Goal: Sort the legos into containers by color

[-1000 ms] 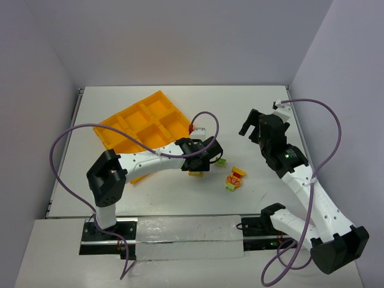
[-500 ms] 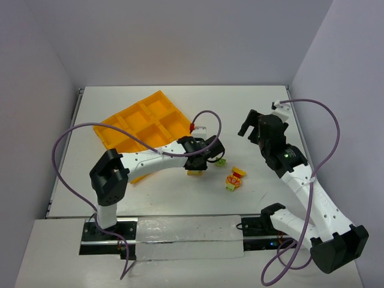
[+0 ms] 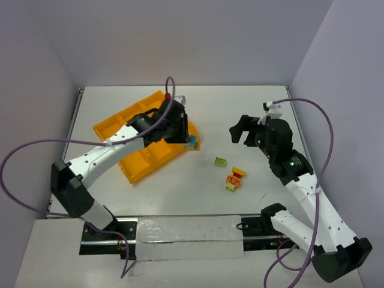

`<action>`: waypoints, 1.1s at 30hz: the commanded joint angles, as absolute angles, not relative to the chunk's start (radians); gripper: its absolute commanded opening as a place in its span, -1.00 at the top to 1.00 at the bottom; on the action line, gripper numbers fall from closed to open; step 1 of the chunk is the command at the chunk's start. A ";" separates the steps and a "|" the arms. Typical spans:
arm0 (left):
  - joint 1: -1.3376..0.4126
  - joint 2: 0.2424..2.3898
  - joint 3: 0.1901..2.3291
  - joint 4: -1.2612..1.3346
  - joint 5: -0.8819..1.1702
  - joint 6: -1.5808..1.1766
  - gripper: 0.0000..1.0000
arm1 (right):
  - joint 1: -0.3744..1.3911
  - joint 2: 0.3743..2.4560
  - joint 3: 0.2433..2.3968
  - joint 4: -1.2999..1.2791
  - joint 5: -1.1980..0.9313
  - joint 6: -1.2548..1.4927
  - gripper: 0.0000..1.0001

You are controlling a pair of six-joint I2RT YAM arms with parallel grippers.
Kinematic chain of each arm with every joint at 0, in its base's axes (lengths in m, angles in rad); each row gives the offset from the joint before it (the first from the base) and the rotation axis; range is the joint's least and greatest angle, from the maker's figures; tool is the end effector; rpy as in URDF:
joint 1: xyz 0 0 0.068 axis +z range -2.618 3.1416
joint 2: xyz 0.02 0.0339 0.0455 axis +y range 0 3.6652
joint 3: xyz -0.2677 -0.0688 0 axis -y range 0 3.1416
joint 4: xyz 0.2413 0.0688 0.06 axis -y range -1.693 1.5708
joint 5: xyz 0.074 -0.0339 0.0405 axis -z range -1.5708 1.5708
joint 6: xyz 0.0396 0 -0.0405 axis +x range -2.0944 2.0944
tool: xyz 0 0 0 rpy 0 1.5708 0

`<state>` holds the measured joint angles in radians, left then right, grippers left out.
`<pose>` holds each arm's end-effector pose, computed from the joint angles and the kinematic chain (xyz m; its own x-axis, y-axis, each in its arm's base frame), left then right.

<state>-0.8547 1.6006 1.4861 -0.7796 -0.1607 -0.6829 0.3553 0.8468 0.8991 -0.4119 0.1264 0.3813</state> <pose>0.2315 -0.2564 0.3249 -0.8254 -0.0004 -0.5645 0.2037 0.9325 -0.2984 0.1766 0.0602 0.3467 -0.3935 0.2478 -0.8853 -0.0949 0.9469 0.3071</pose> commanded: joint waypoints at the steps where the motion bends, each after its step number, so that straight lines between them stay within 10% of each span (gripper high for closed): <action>1: -0.777 1.518 1.451 -0.637 0.148 -0.493 1.00 | 0.354 0.790 0.863 -0.271 -0.260 0.212 -1.00; 12: -0.648 1.456 1.378 -0.500 0.491 -0.396 1.00 | 0.549 0.796 0.812 -0.179 -0.293 -0.140 -0.86; 33: -0.617 1.479 1.430 -0.535 0.523 -0.405 1.00 | 0.744 1.145 0.991 -0.138 -0.080 -0.222 -0.66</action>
